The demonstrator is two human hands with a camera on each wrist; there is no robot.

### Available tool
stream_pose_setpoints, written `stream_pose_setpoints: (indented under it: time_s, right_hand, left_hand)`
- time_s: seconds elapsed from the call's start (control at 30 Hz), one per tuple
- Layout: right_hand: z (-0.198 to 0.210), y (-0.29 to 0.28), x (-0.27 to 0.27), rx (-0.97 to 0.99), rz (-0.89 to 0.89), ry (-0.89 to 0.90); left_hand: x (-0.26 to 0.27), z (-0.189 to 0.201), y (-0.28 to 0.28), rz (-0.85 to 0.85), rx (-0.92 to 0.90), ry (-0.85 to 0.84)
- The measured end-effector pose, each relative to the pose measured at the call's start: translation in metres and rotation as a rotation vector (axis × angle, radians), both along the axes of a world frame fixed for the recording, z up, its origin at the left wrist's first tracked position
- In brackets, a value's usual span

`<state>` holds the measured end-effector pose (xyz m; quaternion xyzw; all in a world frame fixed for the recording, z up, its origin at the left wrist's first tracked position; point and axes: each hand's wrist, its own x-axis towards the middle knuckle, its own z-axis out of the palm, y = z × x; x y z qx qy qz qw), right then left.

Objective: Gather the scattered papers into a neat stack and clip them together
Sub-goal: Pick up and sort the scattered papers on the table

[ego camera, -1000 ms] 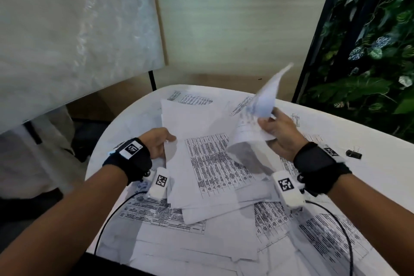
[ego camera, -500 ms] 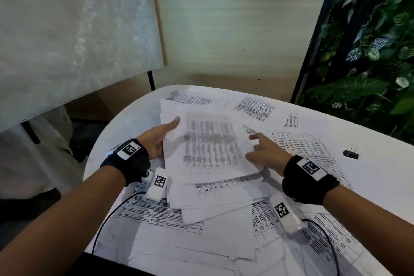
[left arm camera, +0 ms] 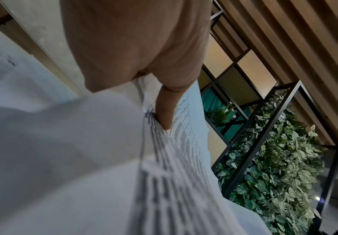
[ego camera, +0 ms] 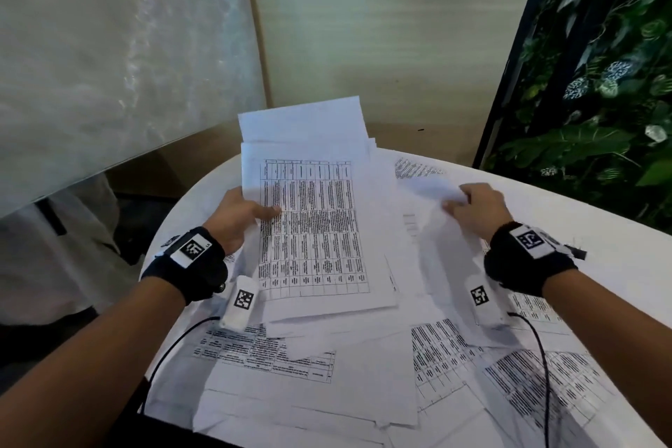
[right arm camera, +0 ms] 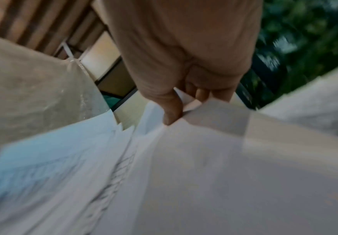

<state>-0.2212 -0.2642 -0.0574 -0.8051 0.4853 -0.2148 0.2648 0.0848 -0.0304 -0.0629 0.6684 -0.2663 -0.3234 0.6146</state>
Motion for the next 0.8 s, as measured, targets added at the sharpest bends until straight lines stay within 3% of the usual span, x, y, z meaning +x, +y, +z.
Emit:
stream_pose_setpoints:
  time_s: [0.1,0.27,0.37,0.5,0.63,0.8]
  right_hand:
    - [0.014,-0.024,-0.012,-0.196,-0.062,0.032]
    - [0.051,-0.04,-0.014,-0.296,0.197,0.143]
    - [0.067,-0.038,-0.001,-0.294,0.252,0.264]
    - [0.1,-0.043,0.004,-0.429,0.194,0.194]
    - [0.148,-0.03,0.004,-0.563,0.337,0.275]
    - [0.2,0.006,0.018,-0.646,0.529,0.372]
  left_hand:
    - [0.011,0.001,0.008,-0.02,0.051,-0.047]
    - [0.005,0.017,0.011,-0.143,0.047,-0.147]
    - [-0.004,0.02,-0.001,-0.163,0.065,-0.191]
    - [0.01,0.009,-0.015,0.023,0.205,-0.286]
    - [0.023,0.014,-0.013,0.259,0.386,-0.502]
    - [0.012,0.041,-0.02,0.354,0.324,-0.672]
